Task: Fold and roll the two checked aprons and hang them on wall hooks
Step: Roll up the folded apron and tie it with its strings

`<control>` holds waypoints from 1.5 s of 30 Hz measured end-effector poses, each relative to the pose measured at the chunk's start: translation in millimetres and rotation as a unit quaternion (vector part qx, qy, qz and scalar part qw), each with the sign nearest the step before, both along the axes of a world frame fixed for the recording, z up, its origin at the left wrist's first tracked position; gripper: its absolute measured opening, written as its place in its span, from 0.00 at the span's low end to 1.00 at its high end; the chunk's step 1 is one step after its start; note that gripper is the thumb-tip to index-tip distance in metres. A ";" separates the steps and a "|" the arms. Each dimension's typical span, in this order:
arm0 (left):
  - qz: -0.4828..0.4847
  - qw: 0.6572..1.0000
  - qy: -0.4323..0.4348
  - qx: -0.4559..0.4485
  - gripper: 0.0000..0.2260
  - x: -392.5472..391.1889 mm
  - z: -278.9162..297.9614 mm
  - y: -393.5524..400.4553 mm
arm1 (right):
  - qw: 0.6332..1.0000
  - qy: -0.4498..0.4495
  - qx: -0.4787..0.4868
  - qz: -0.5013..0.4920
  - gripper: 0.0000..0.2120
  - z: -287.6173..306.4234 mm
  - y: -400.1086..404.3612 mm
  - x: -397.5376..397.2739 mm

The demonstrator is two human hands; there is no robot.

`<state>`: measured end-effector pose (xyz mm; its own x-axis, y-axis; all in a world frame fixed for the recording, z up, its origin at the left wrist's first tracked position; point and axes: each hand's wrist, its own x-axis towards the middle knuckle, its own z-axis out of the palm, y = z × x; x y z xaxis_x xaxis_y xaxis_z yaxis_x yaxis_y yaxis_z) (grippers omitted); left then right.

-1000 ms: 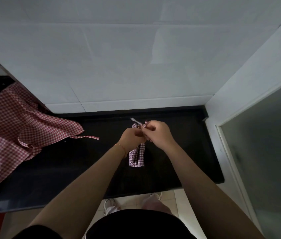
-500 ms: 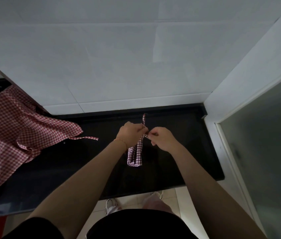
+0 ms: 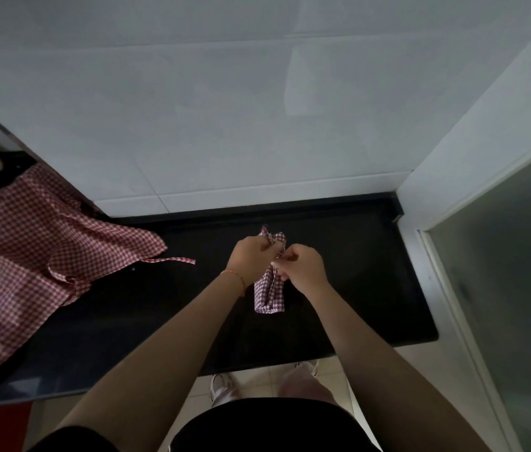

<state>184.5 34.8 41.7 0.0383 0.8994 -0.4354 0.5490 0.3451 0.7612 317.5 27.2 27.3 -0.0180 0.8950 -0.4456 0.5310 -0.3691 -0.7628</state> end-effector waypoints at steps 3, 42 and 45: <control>-0.005 1.000 0.007 0.004 0.14 -1.3 -0.5 -3.9 | 0.995 -0.081 0.061 0.005 0.09 -6.2 2.0 -5.8; 0.418 0.846 -0.308 -0.126 0.06 -6.0 -42.7 -35.6 | 0.863 0.335 -0.207 -0.316 0.03 2.7 0.1 -2.0; 0.373 0.864 -0.307 -0.142 0.08 -8.9 -40.4 -37.9 | 0.926 0.248 -0.190 -0.214 0.09 1.4 3.9 0.6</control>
<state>175.6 -3.1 1.3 -0.2039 0.6334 -0.7464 -0.3850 0.6491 0.6560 318.2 31.1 28.8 0.0157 0.6485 -0.7611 -0.1060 -0.7558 -0.6462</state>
